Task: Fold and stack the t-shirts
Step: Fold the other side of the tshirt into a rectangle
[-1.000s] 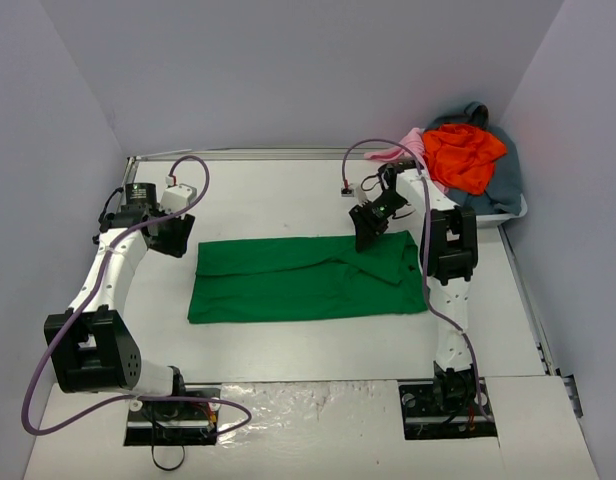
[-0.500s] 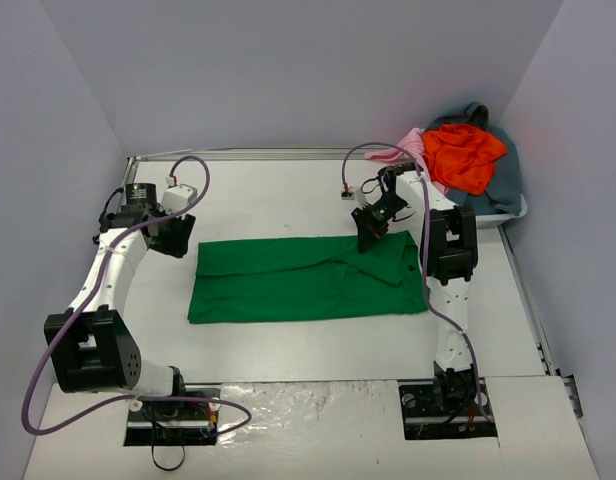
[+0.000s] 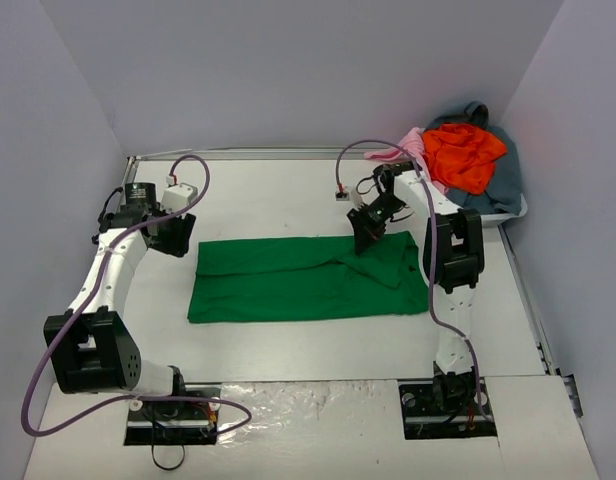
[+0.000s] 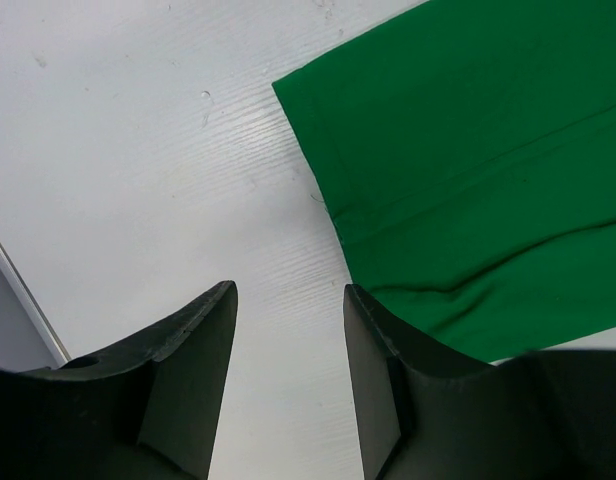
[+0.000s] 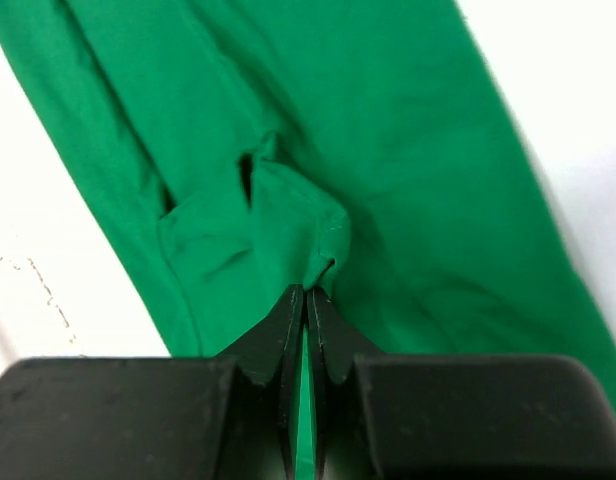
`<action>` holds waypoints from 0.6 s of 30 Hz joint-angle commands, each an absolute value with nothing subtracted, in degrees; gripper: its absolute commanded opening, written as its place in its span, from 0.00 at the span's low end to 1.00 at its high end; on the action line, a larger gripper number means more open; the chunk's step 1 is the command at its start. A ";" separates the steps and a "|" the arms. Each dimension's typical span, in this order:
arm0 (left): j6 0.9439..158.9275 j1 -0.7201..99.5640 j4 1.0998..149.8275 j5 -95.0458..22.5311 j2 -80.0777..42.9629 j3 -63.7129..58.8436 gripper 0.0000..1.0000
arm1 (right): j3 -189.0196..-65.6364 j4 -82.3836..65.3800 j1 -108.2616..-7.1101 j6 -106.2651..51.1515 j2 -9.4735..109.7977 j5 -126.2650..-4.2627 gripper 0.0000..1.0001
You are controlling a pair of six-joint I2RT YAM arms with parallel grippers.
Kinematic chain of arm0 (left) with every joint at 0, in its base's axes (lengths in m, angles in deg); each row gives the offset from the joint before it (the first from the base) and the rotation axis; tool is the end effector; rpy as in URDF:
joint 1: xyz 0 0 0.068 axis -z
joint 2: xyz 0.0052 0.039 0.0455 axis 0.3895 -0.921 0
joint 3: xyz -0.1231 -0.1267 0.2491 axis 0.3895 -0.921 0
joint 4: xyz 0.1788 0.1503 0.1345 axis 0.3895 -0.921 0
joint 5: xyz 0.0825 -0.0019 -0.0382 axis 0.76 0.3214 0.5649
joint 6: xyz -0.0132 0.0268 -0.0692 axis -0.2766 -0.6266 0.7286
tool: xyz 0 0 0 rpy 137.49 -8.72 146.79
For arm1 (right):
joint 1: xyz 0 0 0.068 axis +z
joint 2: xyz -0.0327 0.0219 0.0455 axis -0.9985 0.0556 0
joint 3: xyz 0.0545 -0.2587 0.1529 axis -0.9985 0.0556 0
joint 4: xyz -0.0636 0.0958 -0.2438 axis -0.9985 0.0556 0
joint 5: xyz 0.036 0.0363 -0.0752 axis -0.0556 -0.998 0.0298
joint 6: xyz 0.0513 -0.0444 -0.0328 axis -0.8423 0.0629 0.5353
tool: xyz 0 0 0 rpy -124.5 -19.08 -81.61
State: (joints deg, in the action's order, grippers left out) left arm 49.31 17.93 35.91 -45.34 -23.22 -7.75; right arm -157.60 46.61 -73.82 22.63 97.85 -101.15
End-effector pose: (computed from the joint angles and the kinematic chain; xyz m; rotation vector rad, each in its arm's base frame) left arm 0.3151 0.0086 0.3029 0.4244 2.3714 -0.1799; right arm 0.4649 0.1521 0.1845 -1.3210 2.2451 0.9346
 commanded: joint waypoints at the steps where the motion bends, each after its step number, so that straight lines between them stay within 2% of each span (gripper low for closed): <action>1: 49.37 17.47 34.95 -46.98 -20.67 -7.28 0.46 | -155.50 49.61 -73.19 22.41 93.45 -100.87 0.00; 18: 49.37 17.47 35.04 -48.30 -20.06 -7.98 0.46 | -150.66 49.26 -69.41 21.62 89.84 -101.65 0.00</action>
